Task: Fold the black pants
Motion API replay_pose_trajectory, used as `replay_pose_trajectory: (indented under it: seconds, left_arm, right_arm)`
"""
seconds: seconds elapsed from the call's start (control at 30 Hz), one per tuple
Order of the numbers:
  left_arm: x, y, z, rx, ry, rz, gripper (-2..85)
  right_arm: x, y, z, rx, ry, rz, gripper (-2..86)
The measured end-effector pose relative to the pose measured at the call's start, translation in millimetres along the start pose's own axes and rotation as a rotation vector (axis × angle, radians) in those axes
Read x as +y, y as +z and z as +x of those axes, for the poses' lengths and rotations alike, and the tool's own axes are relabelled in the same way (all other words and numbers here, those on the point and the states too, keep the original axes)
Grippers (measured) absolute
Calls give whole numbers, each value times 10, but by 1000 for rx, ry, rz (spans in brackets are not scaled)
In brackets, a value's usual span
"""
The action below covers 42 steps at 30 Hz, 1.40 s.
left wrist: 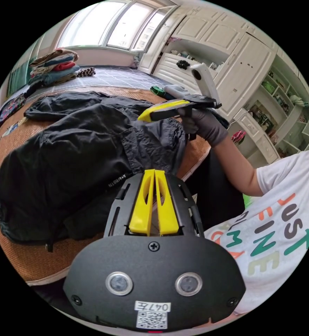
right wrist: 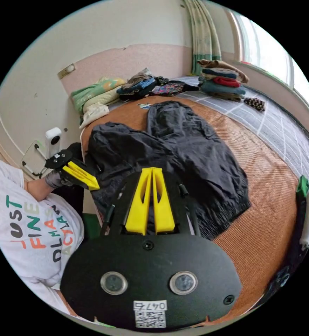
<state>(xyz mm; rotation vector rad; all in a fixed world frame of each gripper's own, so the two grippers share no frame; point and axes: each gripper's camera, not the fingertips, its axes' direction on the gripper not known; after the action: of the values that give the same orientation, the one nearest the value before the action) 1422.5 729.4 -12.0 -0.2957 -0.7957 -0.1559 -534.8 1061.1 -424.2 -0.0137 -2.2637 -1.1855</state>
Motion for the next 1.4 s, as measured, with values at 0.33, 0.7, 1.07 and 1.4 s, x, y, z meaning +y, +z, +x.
replay_pose_trajectory:
  seconds: [0.33, 0.7, 1.07, 1.4]
  left_arm:
    - [297, -563, -231, 30, 57, 123, -10]
    - [1133, -1866, -1131, -271, -224, 305, -10]
    - [1001, -1608, -2127, -232, -428, 68, -10]
    - [-224, -2461, -2237, -249, -198, 277, 10]
  right_arm:
    - [2105, -865, 729, 54, 378, -8, 38]
    - [2221, -271, 1457, -71, 390, -122, 12]
    - [2309, -87, 1781, -51, 289, -397, -6]
    - [2060, -621, 1986, -26, 295, -250, 60]
